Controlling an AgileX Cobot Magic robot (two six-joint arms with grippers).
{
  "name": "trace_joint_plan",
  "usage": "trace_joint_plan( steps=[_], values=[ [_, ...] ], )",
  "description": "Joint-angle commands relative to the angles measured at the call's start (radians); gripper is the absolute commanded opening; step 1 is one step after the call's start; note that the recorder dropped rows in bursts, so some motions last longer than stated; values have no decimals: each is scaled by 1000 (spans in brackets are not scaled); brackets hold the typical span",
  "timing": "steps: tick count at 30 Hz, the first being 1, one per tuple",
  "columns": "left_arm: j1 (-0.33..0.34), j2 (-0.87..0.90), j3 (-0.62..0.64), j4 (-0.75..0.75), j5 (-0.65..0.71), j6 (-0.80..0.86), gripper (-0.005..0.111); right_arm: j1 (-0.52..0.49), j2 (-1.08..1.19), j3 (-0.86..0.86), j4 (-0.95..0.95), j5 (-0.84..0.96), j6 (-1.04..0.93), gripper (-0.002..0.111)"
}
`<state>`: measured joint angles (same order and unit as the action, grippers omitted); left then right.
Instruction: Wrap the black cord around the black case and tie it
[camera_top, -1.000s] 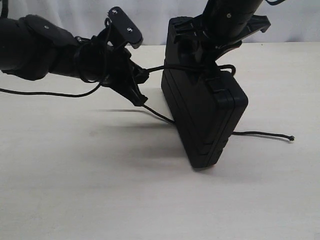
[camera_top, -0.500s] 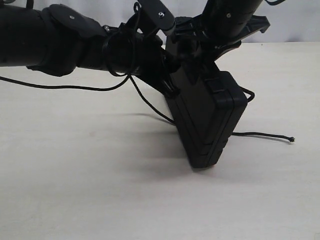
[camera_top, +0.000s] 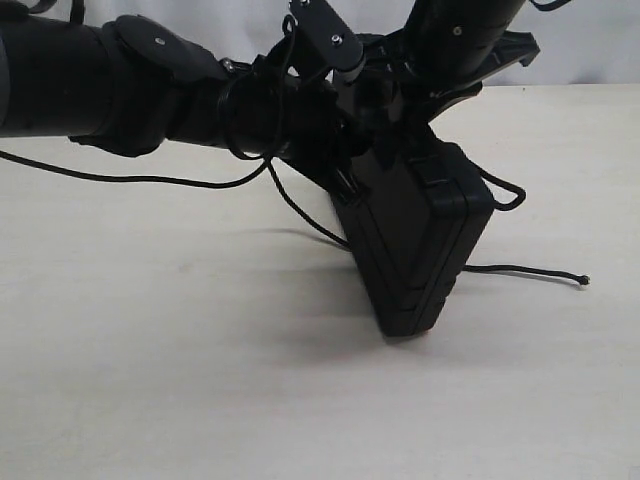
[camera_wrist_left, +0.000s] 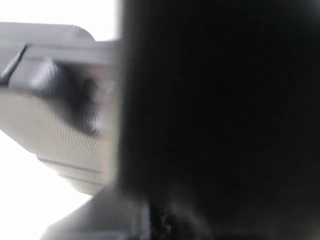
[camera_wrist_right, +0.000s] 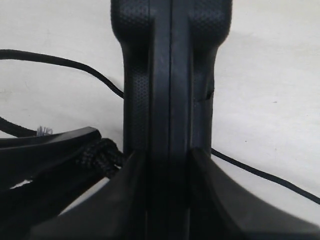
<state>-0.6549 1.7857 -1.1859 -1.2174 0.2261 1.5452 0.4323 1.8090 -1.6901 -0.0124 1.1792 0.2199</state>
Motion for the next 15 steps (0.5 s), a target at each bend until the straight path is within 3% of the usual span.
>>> trace_joint_plan(
  steps=[1,4,7,10,12,13,15],
  values=[
    [-9,1,-13,-15,42,13,0,1,-10,-1,23,26,-10,4],
    [-9,1,-13,-93,109,223,0,1,-10,-1,23,26,-10,4],
    [-9,1,-13,-392,130,506,0,1,-10,-1,23,27,-14,4],
    [-9,32,-13,-443,134,550,0,1,-10,-1,23,29,-17,4],
    [-9,58,-13,-443,129,549,17,1,-10,-1,26,29,-19,4],
    [-9,56,-13,-443,131,551,34,1,-10,-1,26,29,-21,4],
    [-9,22,-13,-438,43,548,48,1,-10,-1,26,36,-21,4]
  ],
)
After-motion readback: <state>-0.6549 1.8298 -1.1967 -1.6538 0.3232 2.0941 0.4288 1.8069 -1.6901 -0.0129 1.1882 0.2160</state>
